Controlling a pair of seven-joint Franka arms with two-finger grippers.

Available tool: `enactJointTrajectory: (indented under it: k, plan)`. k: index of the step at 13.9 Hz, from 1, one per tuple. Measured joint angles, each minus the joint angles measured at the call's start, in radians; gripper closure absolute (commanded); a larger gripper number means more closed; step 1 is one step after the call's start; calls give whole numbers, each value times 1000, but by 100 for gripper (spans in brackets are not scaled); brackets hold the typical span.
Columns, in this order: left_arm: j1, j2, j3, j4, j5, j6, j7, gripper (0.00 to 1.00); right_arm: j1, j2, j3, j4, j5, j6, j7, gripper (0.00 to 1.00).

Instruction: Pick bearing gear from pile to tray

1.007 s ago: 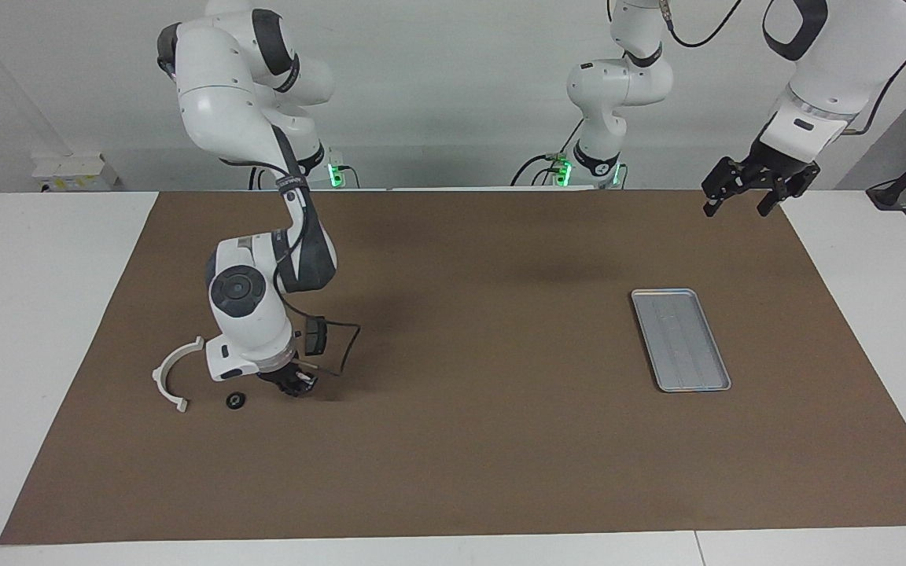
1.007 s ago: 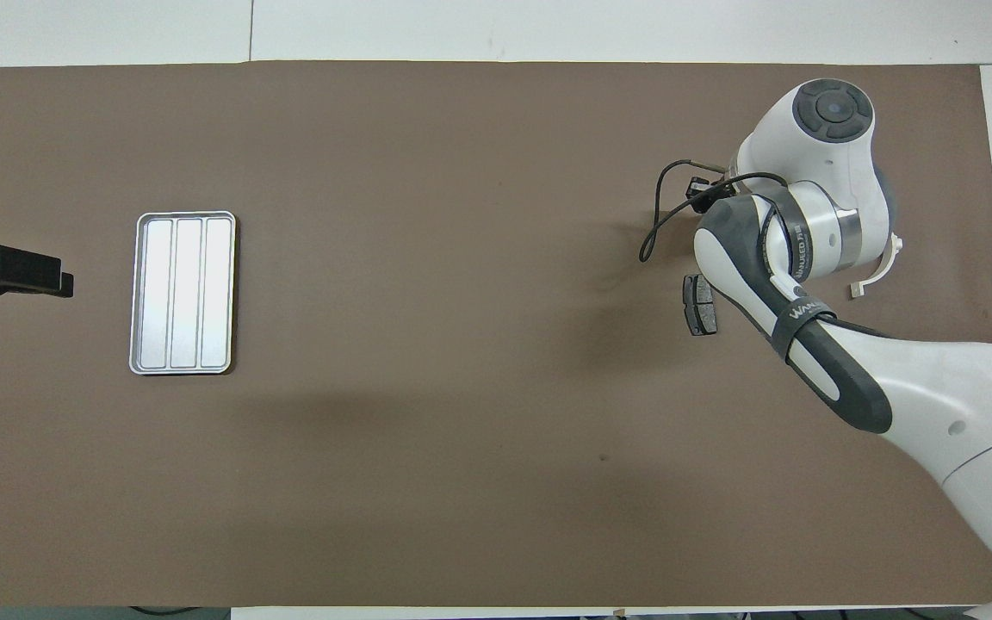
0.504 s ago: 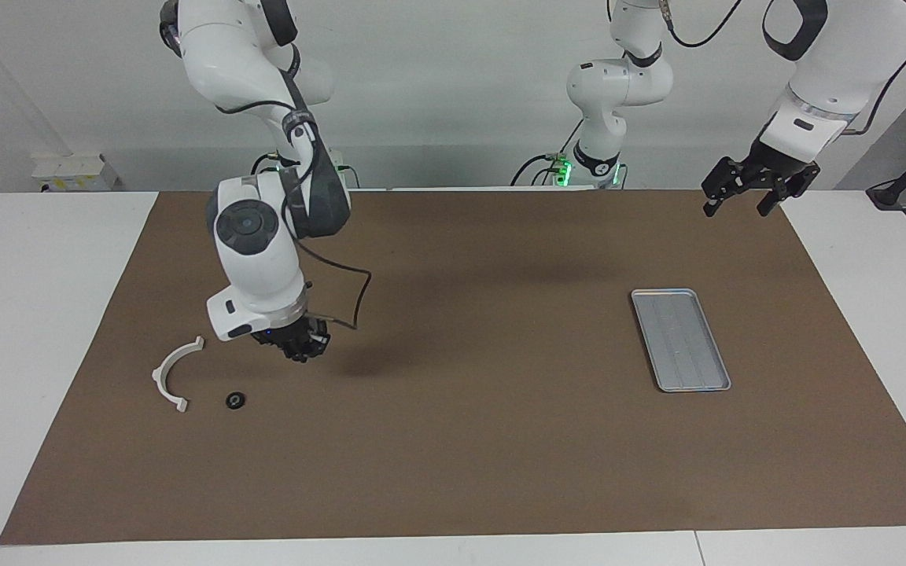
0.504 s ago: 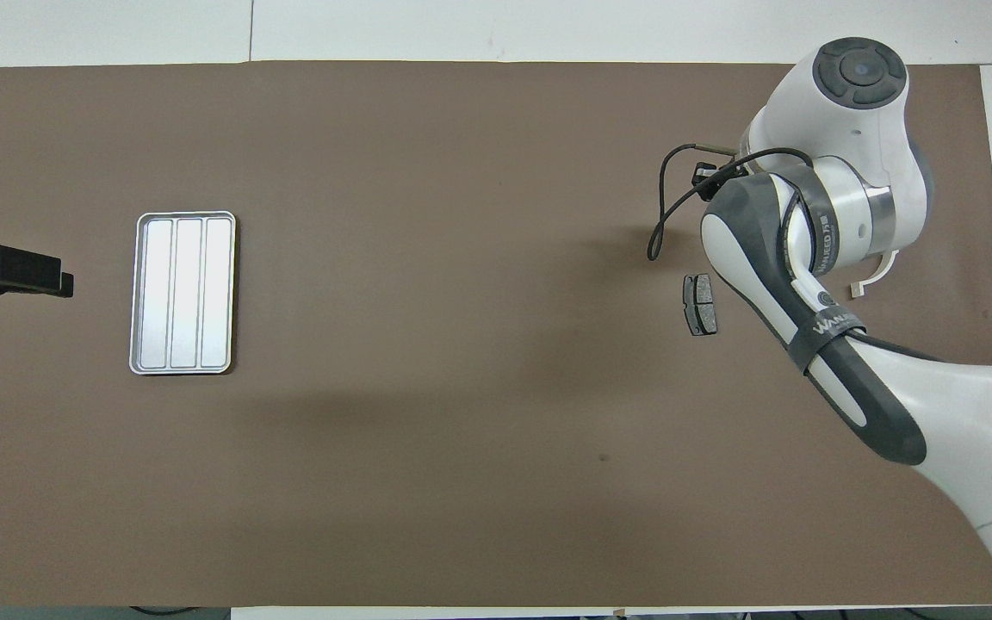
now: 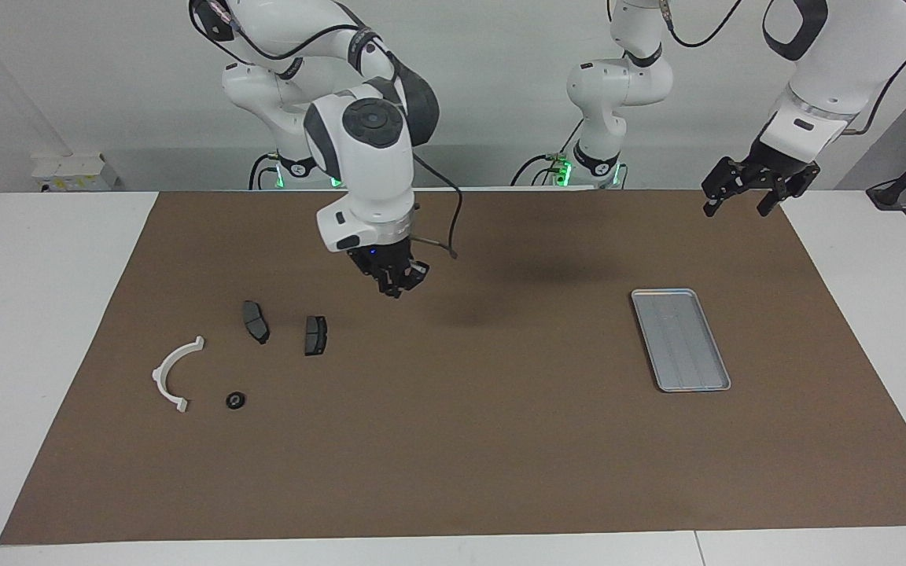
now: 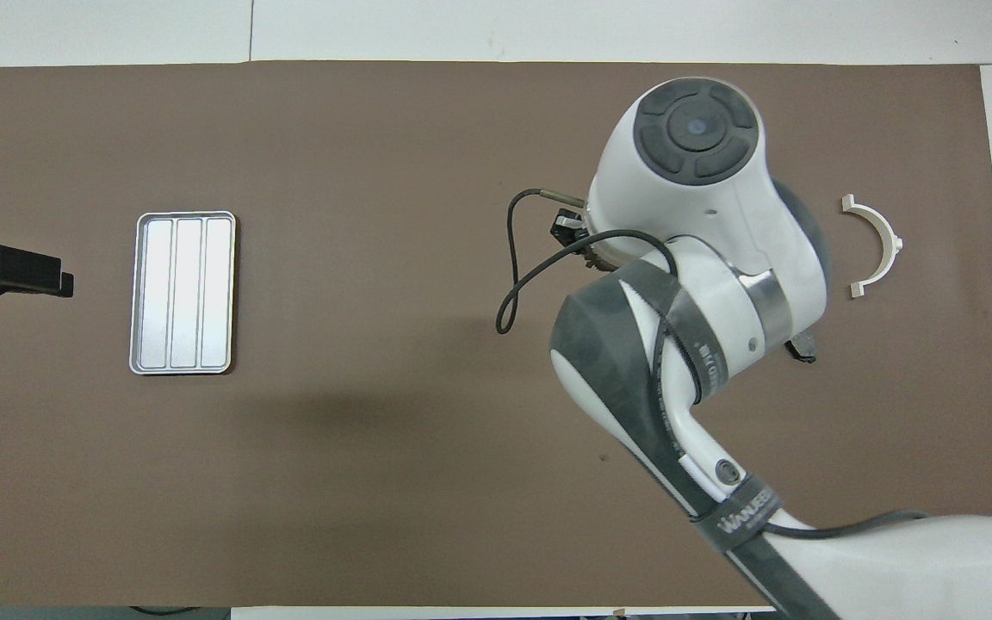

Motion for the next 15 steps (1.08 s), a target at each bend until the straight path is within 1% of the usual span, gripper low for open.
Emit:
enactJointTrajectory:
  k: [2,5,8,10,13,15]
  plan:
    - [0,0,0,0,0,0,0,0,37,1,15,-6,22,22,126,100]
    - [0,0,0,0,0,0,0,0,107,21,17,-47,26,151,273,100]
    - [0,0,0,0,0,0,0,0,141,65,16,-110,20,279,315,100]
    - [0,0,0,0,0,0,0,0,144,93,15,-127,-20,306,325,100]
    - [0,0,0,0,0,0,0,0,173,161,15,-133,-152,348,417,100]
    - [0,0,0,0,0,0,0,0,181,205,14,-133,-179,385,436,100]
